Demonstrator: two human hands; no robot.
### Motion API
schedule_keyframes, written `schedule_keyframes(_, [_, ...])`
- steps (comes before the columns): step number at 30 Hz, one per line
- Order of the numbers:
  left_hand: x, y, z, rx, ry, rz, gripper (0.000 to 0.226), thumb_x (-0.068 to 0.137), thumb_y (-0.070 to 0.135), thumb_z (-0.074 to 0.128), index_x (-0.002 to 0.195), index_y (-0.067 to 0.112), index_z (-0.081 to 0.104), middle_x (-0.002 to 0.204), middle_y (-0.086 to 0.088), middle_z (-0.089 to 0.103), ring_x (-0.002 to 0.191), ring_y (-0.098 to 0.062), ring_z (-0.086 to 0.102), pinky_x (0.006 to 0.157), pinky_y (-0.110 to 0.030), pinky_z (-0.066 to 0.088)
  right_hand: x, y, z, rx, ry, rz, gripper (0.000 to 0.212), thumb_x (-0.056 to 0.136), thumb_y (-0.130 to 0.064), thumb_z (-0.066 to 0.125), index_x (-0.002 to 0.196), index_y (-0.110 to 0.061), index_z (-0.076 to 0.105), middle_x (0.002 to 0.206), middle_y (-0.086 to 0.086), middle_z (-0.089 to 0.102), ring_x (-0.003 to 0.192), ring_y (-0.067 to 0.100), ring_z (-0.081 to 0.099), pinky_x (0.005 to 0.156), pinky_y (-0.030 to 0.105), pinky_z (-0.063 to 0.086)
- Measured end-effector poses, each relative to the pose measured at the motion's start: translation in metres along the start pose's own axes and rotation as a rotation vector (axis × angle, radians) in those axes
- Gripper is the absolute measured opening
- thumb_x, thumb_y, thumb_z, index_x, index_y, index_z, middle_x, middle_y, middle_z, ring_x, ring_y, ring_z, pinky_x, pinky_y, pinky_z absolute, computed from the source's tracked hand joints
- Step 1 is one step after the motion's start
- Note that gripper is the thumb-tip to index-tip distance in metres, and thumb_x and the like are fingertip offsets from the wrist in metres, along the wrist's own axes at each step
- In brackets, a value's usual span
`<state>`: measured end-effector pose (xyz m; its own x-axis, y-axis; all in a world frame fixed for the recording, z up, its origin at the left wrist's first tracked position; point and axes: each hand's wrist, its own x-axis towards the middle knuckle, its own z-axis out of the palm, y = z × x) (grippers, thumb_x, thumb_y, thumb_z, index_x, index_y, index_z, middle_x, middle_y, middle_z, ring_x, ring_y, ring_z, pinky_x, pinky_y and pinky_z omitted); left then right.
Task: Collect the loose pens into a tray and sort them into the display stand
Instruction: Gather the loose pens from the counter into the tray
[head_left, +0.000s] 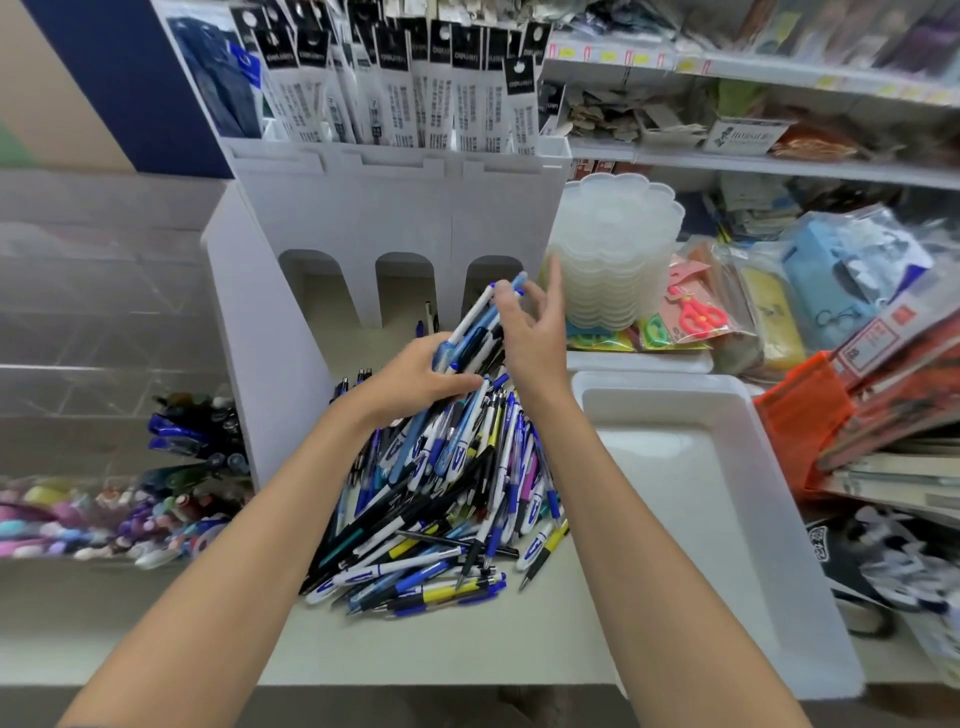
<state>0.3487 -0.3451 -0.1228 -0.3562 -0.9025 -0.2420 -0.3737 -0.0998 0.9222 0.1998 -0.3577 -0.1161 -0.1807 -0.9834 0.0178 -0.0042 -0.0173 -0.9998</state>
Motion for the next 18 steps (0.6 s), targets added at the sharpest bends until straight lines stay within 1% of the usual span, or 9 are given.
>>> schedule_keyframes(2, [0.004, 0.007, 0.004, -0.039, -0.054, 0.002, 0.011, 0.092, 0.018, 0.07, 0.098, 0.017, 0.06, 0.082, -0.002, 0.065, 0.069, -0.01, 0.061, 0.066, -0.024, 0.051, 0.007, -0.006, 0.003, -0.07, -0.026, -0.014, 0.05, 0.101, -0.023, 0.053, 0.145, -0.029, 0.032, 0.119, 0.005, 0.063, 0.091, 0.002, 0.067, 0.077, 0.021, 0.057])
schedule_keyframes(4, [0.007, 0.008, 0.012, -0.094, -0.095, -0.001, 0.014, 0.092, 0.022, 0.07, 0.1, 0.013, 0.061, 0.085, -0.006, 0.066, 0.074, -0.014, 0.061, 0.073, -0.032, 0.053, 0.009, -0.005, 0.003, -0.112, -0.042, 0.003, 0.034, 0.101, -0.014, 0.049, 0.133, -0.022, 0.042, 0.098, 0.007, 0.068, 0.082, 0.009, 0.069, 0.074, 0.026, 0.058])
schedule_keyframes(6, [0.009, 0.005, 0.023, -0.187, -0.134, -0.032, 0.015, 0.093, 0.024, 0.068, 0.101, 0.013, 0.062, 0.085, -0.005, 0.068, 0.077, -0.014, 0.063, 0.077, -0.035, 0.054, 0.01, -0.005, 0.0, -0.152, -0.087, 0.042, 0.036, 0.1, -0.011, 0.048, 0.135, -0.019, 0.045, 0.105, 0.009, 0.068, 0.091, 0.013, 0.069, 0.078, 0.028, 0.055])
schedule_keyframes(8, [0.009, 0.007, 0.034, -0.312, -0.127, -0.057, 0.009, 0.095, 0.019, 0.065, 0.098, 0.012, 0.06, 0.077, 0.0, 0.066, 0.069, -0.012, 0.061, 0.068, -0.029, 0.052, 0.01, -0.007, -0.009, -0.187, -0.169, 0.087, 0.049, 0.102, -0.021, 0.048, 0.148, -0.024, 0.034, 0.134, 0.008, 0.058, 0.115, 0.013, 0.06, 0.09, 0.027, 0.049])
schedule_keyframes(9, [0.01, 0.008, 0.04, -0.367, -0.08, -0.065, 0.008, 0.096, 0.015, 0.064, 0.098, 0.01, 0.058, 0.074, 0.0, 0.064, 0.067, -0.013, 0.06, 0.065, -0.027, 0.052, 0.007, -0.008, -0.017, -0.184, -0.191, 0.102, 0.056, 0.103, -0.027, 0.048, 0.154, -0.027, 0.025, 0.143, 0.004, 0.05, 0.123, 0.012, 0.053, 0.096, 0.027, 0.045])
schedule_keyframes(11, [0.012, 0.016, 0.052, -0.482, 0.088, -0.055, 0.007, 0.095, 0.01, 0.063, 0.098, 0.008, 0.056, 0.073, -0.003, 0.062, 0.066, -0.014, 0.059, 0.063, -0.026, 0.053, -0.008, -0.004, -0.038, -0.156, -0.137, 0.117, 0.06, 0.103, -0.037, 0.046, 0.155, -0.032, 0.017, 0.145, 0.0, 0.046, 0.127, 0.012, 0.047, 0.103, 0.031, 0.041])
schedule_keyframes(13, [0.015, 0.026, 0.067, -0.582, 0.269, -0.02, 0.008, 0.095, 0.007, 0.063, 0.096, 0.009, 0.055, 0.072, -0.003, 0.062, 0.064, -0.013, 0.06, 0.063, -0.026, 0.054, -0.033, 0.011, -0.064, -0.078, 0.009, 0.152, 0.049, 0.103, -0.042, 0.041, 0.15, -0.033, 0.029, 0.139, 0.004, 0.054, 0.125, 0.016, 0.052, 0.108, 0.038, 0.041])
schedule_keyframes(15, [0.017, 0.042, 0.091, -0.669, 0.405, 0.036, 0.01, 0.094, 0.007, 0.065, 0.094, 0.013, 0.056, 0.071, 0.0, 0.064, 0.065, -0.012, 0.062, 0.069, -0.029, 0.055, -0.064, 0.029, -0.086, 0.02, 0.098, 0.207, 0.035, 0.106, -0.038, 0.033, 0.139, -0.03, 0.042, 0.125, 0.009, 0.062, 0.115, 0.018, 0.059, 0.105, 0.04, 0.045])
schedule_keyframes(18, [0.021, 0.063, 0.138, -0.853, 0.542, 0.06, 0.014, 0.092, 0.007, 0.066, 0.096, 0.015, 0.055, 0.071, 0.001, 0.066, 0.066, -0.012, 0.064, 0.071, -0.031, 0.057, -0.09, 0.051, -0.108, 0.265, 0.221, 0.423, 0.038, 0.106, -0.043, 0.03, 0.131, -0.025, 0.052, 0.122, 0.011, 0.062, 0.115, 0.024, 0.061, 0.101, 0.04, 0.048])
